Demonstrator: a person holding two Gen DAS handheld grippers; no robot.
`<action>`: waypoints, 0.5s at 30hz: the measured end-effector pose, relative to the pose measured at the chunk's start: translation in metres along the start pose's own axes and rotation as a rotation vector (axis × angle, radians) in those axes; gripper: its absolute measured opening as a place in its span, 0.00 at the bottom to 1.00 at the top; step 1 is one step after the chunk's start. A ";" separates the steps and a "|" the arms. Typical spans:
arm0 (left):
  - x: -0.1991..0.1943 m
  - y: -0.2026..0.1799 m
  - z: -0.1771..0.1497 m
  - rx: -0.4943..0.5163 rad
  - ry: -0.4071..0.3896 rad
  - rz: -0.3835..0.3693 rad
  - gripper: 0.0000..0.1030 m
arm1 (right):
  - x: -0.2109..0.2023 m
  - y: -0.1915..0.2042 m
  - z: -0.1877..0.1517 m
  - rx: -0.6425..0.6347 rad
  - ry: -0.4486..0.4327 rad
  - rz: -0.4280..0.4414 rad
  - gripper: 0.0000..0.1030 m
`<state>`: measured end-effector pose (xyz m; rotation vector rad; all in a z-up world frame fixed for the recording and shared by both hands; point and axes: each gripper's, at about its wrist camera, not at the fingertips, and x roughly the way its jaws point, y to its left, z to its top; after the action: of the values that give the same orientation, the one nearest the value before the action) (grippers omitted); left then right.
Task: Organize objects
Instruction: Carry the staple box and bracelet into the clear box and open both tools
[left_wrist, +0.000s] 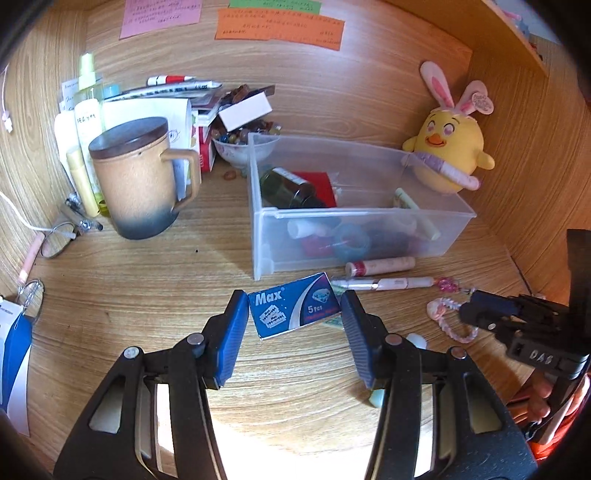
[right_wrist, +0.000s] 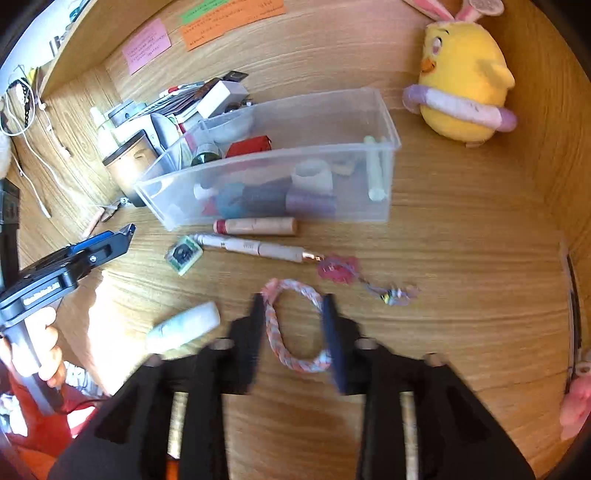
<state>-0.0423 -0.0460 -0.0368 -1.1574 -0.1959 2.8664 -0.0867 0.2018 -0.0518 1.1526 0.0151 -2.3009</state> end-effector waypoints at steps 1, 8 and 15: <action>-0.002 0.000 0.001 0.001 -0.007 -0.003 0.50 | 0.002 0.004 0.001 -0.012 -0.005 -0.004 0.38; -0.014 -0.009 0.011 0.013 -0.062 -0.039 0.50 | 0.030 0.022 0.005 -0.077 0.037 -0.064 0.39; -0.016 -0.017 0.023 0.041 -0.093 -0.051 0.50 | 0.039 0.028 0.004 -0.141 0.031 -0.075 0.11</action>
<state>-0.0472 -0.0329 -0.0071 -0.9992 -0.1670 2.8677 -0.0951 0.1586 -0.0719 1.1321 0.2326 -2.3057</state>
